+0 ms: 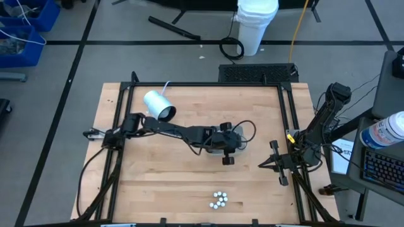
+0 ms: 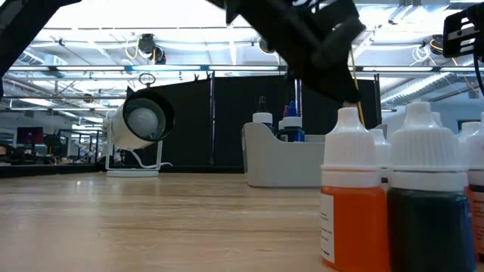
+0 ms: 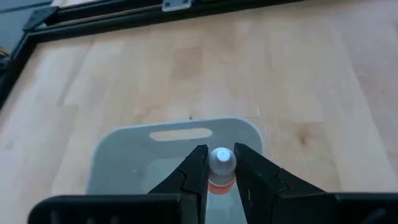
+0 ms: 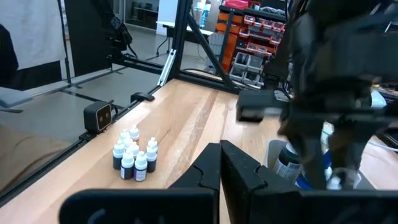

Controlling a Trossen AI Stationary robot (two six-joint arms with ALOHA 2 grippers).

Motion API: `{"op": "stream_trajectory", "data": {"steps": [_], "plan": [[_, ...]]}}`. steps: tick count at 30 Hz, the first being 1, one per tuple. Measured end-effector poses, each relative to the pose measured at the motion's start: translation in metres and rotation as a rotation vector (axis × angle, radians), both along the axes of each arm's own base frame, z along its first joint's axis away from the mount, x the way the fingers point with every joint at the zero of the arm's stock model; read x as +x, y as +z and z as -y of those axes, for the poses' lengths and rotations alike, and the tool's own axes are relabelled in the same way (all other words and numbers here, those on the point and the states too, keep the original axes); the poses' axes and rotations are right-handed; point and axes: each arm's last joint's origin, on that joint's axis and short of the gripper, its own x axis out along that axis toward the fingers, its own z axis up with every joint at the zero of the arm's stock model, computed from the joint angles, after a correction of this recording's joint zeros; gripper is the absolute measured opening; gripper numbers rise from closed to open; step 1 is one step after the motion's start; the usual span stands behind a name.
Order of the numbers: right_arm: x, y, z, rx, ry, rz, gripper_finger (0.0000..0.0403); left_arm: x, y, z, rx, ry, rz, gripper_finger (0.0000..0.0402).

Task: Pick & Place food coloring
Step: Put the small yellow food coloring bottle into the gray bin

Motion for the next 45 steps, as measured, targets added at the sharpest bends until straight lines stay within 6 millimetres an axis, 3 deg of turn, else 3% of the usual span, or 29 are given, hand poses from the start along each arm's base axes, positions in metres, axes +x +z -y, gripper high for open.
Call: {"op": "stream_trajectory", "data": {"steps": [3,9,15,20,31,45], "plan": [[0.0,0.0,0.0,-0.015,0.0,0.005,0.0,0.003,0.012,-0.002,-0.005,0.008,-0.014,0.0071],[0.0,0.001,0.0,-0.007,-0.001,0.013,0.0,0.004,0.015,-0.001,-0.007,0.029,-0.011,0.0071],[0.0,0.002,0.0,-0.004,-0.001,0.015,0.0,0.014,-0.011,-0.004,-0.033,0.11,0.002,0.0071],[0.0,0.002,0.0,0.0,0.0,0.015,0.0,0.017,-0.018,-0.003,-0.016,0.177,0.013,0.0071],[0.0,0.002,0.0,0.003,0.001,0.016,0.0,0.021,-0.039,-0.003,-0.016,0.093,-0.042,0.0071],[0.0,0.002,0.0,0.007,0.002,0.018,0.0,0.022,-0.048,-0.004,-0.053,0.15,-0.049,0.0072]]}}
